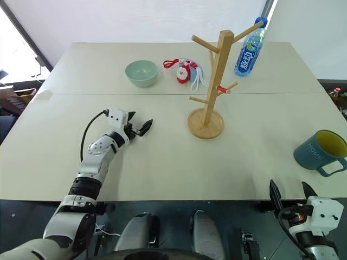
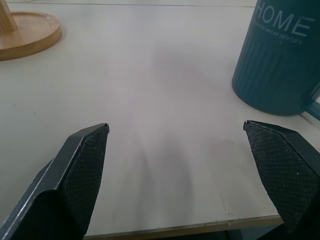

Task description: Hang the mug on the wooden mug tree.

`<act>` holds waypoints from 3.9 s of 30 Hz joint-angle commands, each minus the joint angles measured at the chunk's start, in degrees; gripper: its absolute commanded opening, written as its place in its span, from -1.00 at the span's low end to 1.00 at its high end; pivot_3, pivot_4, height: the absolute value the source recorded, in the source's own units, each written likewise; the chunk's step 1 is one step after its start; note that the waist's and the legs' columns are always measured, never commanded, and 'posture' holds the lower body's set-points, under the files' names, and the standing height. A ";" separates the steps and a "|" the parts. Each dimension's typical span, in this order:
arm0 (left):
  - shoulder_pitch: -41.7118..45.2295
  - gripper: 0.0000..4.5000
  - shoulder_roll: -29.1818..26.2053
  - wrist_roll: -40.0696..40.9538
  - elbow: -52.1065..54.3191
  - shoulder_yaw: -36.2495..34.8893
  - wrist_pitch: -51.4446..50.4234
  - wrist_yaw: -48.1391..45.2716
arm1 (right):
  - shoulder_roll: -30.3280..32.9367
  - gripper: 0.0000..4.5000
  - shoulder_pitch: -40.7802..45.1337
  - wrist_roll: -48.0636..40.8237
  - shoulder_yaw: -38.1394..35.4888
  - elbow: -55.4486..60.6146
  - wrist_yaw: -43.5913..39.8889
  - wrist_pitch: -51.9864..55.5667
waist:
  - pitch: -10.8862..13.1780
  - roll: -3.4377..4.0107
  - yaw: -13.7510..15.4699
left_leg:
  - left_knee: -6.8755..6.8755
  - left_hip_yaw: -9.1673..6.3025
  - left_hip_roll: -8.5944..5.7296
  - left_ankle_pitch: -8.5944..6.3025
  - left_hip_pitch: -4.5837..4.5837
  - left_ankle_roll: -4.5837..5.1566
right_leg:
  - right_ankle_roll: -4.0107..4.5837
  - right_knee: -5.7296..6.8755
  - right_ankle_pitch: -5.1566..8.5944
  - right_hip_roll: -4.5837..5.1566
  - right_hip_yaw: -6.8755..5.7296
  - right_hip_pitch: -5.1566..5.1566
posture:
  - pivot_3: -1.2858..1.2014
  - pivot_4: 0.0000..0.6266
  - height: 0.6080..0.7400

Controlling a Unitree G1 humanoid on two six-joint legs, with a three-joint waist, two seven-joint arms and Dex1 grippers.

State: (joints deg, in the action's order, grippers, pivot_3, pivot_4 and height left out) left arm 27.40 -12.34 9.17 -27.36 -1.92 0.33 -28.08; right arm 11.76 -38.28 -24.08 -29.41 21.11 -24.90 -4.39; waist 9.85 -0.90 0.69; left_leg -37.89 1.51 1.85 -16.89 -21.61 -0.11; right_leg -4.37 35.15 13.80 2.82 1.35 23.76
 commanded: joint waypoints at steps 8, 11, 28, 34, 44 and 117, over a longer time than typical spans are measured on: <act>-0.65 1.00 -0.28 -0.29 1.38 0.08 -0.31 -0.19 | 0.10 0.99 -0.06 -0.96 -0.94 1.18 -0.17 -0.93 | 0.00 0.00 -0.02 | 0.01 0.01 0.00 0.00 0.00 0.00 | 0.00 0.00 0.00 -0.02 0.00 0.00 | 0.03 -0.52 1.00; -0.68 1.00 -0.43 -0.23 1.45 0.04 -0.19 -0.43 | 0.16 0.99 0.23 -1.01 -1.01 1.12 -0.11 -0.97 | 0.00 0.00 -0.03 | 0.01 0.01 0.00 0.00 0.00 0.00 | 0.00 0.00 0.00 -0.02 0.00 0.00 | 0.03 -0.52 1.00; -7.87 1.00 -8.74 17.48 33.92 15.81 -21.09 -36.44 | -2.04 0.99 2.48 -1.48 -5.71 0.60 6.75 -3.00 | -0.07 0.12 -0.10 | -0.03 0.01 -0.01 0.01 -0.68 0.01 | 0.05 0.02 -0.02 0.00 0.04 0.68 | 0.03 -0.52 1.00; -5.98 1.00 -7.94 17.38 36.95 19.19 -22.64 -38.05 | -1.13 0.99 6.35 1.62 -8.91 -2.85 14.35 -1.16 | -0.09 0.13 -0.16 | -0.12 0.00 -0.02 0.02 -0.67 0.02 | 0.06 0.03 -0.02 -0.09 0.05 0.66 | 0.03 -0.52 1.00; -6.23 1.00 -7.04 17.51 38.12 19.03 -22.53 -36.66 | 2.12 0.99 15.67 2.76 -12.56 -10.08 22.31 2.39 | -0.13 0.19 -0.44 | -0.13 -0.01 -0.14 0.03 -0.67 0.04 | 0.05 0.09 -0.02 -0.27 0.09 0.65 | 0.03 -0.52 1.00; -6.40 1.00 -11.08 19.86 32.38 8.02 -18.47 -33.30 | 30.54 -0.98 35.31 14.70 13.15 15.97 -4.69 17.35 | -0.19 0.10 -1.22 | -0.23 -0.09 -0.27 0.01 0.07 0.08 | -0.07 0.18 0.05 -0.26 0.16 -0.20 | 0.03 -0.52 1.00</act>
State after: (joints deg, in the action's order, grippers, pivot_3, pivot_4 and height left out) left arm 20.17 -22.68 26.81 2.32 8.03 -17.14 -61.23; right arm 41.32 -5.00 -9.12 -15.94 35.56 -29.12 12.35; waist 9.66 -0.80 -0.53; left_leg -38.11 1.41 1.58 -16.88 -21.53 -0.03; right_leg -4.45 35.34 13.85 2.55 1.51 23.56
